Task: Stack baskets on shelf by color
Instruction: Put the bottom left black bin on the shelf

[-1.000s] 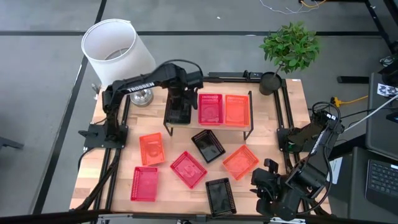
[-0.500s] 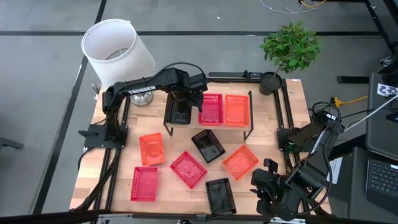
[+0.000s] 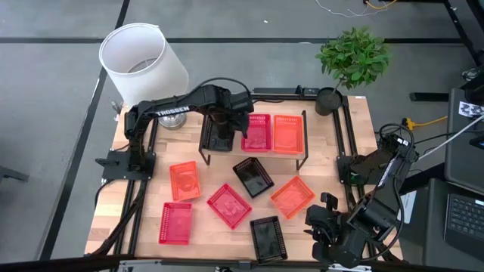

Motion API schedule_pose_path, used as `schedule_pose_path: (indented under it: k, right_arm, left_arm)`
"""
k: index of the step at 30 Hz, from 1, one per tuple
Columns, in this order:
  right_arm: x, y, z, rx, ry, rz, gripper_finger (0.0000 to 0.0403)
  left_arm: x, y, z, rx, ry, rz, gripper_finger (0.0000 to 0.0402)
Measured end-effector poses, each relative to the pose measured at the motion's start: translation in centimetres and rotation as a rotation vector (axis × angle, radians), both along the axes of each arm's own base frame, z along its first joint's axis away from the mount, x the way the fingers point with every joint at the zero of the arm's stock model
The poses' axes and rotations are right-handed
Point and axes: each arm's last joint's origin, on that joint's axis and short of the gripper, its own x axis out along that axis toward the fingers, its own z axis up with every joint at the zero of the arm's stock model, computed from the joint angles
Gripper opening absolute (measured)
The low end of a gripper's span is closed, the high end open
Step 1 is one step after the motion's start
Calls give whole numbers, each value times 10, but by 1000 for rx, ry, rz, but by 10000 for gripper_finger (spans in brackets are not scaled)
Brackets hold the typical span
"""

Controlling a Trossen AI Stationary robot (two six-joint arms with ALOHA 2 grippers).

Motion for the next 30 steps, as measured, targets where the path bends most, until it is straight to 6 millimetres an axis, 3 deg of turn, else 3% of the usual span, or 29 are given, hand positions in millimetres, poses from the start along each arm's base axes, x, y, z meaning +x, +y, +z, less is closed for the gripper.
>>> schedule_pose_path:
  k: [10, 16, 21, 30]
  right_arm:
    - [0, 0, 0, 1, 0, 0, 108]
    - [0, 0, 0, 1, -1, 0, 108]
    - [0, 0, 0, 2, -1, 0, 108]
    - [0, 0, 0, 2, -2, 0, 108]
  left_arm:
    - [1, 1, 1, 39, -9, 19, 39]
    - [-13, -3, 0, 8, 138, 48, 39]
    - [-5, -12, -13, 9, 125, 20, 39]
    - [1, -17, -12, -5, 64, 0, 39]
